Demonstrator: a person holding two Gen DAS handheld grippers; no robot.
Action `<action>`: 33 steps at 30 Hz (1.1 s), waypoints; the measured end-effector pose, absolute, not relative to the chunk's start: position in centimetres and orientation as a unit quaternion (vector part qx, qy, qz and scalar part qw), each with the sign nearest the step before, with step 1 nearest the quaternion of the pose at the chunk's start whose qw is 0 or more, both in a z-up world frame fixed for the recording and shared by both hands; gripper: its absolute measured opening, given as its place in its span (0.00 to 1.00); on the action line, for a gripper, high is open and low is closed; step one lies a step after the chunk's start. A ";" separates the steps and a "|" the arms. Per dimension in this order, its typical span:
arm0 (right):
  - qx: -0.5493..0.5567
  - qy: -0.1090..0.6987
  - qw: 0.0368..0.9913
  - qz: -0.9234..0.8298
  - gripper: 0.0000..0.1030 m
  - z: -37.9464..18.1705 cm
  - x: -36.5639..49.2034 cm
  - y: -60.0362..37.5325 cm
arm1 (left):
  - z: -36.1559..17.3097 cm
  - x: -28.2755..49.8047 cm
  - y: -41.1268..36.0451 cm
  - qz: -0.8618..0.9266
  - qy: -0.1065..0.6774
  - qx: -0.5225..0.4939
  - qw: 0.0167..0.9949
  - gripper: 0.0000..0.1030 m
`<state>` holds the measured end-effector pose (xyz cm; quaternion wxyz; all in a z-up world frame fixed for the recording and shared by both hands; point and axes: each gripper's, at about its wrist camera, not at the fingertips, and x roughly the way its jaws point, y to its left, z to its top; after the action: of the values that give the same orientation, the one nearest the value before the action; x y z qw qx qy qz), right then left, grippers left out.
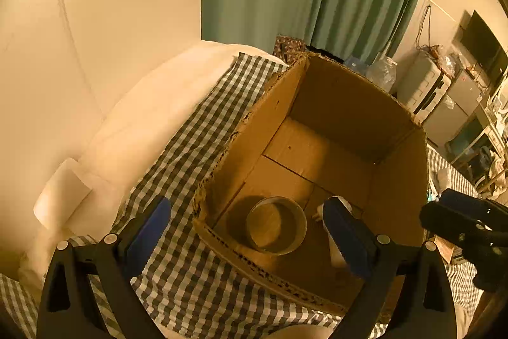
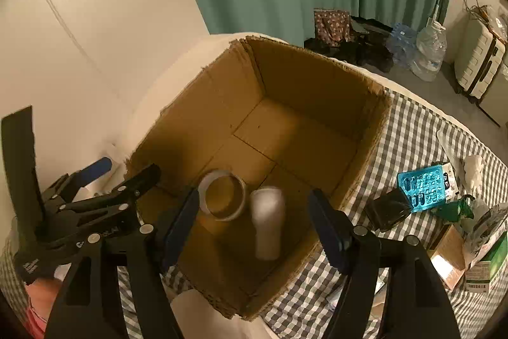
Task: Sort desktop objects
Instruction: 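Open the left tool to drop the tape roll while the right tool drops the bottle into the box, then move both open tools back over the cluttered bed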
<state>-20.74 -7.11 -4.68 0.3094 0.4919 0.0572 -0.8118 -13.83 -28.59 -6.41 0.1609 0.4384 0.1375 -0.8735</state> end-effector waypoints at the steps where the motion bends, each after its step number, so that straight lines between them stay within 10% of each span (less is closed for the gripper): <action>1: 0.490 0.056 0.306 -0.814 0.69 -4.5 -20.6 -6.7 | -6.2 -13.7 -28.3 -0.874 0.136 0.438 0.160 0.96; 19: 0.467 0.003 0.193 -0.863 0.78 -0.6 -16.6 10.1 | -1.9 -12.5 -11.8 -0.908 0.077 0.409 0.039 1.00; 33: 0.495 -0.044 0.114 -0.860 0.83 -5.3 -13.4 22.6 | -9.0 -12.9 0.9 -0.883 0.026 0.469 -0.024 1.00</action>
<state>-13.38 22.64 -5.27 0.1144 0.4948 -0.0441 -0.8603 -12.86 0.94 -8.98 -0.0240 0.4685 0.0258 -0.8827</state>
